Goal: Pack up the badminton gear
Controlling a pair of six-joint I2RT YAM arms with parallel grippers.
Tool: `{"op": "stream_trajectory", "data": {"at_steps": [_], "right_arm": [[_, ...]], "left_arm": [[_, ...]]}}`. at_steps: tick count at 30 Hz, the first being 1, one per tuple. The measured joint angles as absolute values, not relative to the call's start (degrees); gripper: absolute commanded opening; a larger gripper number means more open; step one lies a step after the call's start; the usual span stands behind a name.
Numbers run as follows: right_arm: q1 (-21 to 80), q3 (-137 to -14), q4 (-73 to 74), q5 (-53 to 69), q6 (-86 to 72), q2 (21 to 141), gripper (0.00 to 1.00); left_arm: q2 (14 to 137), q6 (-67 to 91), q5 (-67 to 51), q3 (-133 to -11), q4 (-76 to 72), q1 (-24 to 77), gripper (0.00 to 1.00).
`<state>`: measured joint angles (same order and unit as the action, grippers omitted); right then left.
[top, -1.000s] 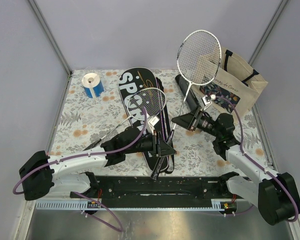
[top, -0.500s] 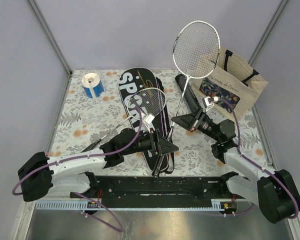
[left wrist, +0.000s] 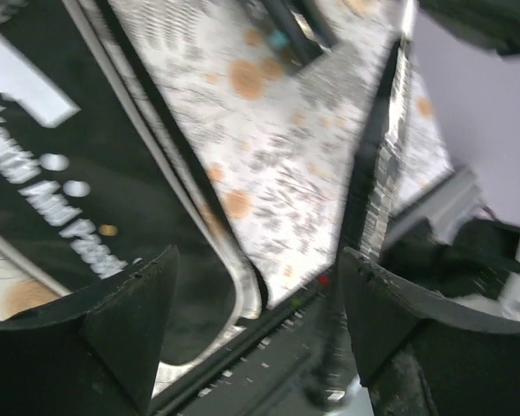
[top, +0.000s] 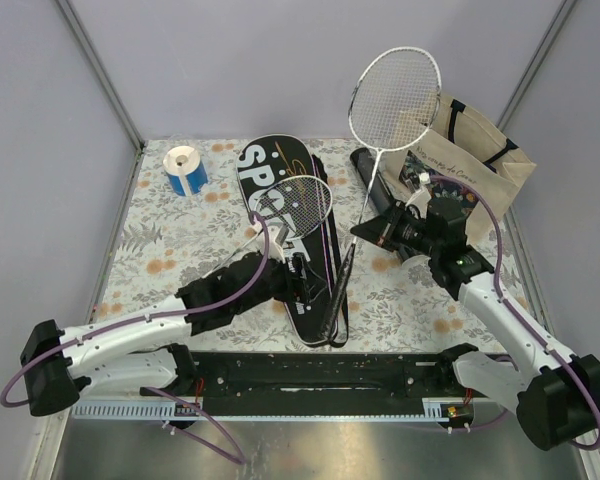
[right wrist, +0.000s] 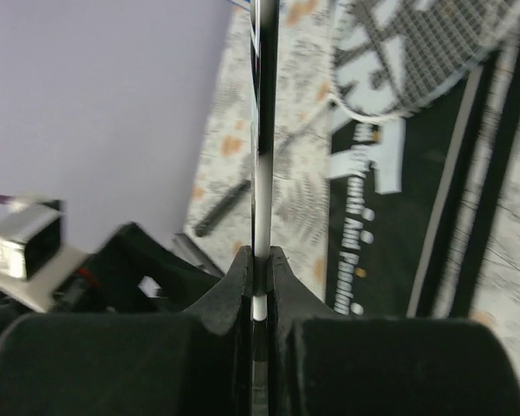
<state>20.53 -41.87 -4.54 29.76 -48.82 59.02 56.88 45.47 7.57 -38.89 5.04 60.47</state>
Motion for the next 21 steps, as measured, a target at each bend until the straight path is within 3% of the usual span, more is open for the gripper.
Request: {"op": "stream_trajectory", "data": {"at_steps": [9,21], "right_arm": [[19.51,-44.45,22.17,22.65,-34.33,58.89,0.00],[18.90,-46.28,31.83,19.16,-27.86,54.22,0.00]], "left_arm": [[71.26,45.78,26.92,-54.06,21.85,60.03,0.72],[91.50,48.53,30.76,-64.14,23.94,56.16,0.67]]}}
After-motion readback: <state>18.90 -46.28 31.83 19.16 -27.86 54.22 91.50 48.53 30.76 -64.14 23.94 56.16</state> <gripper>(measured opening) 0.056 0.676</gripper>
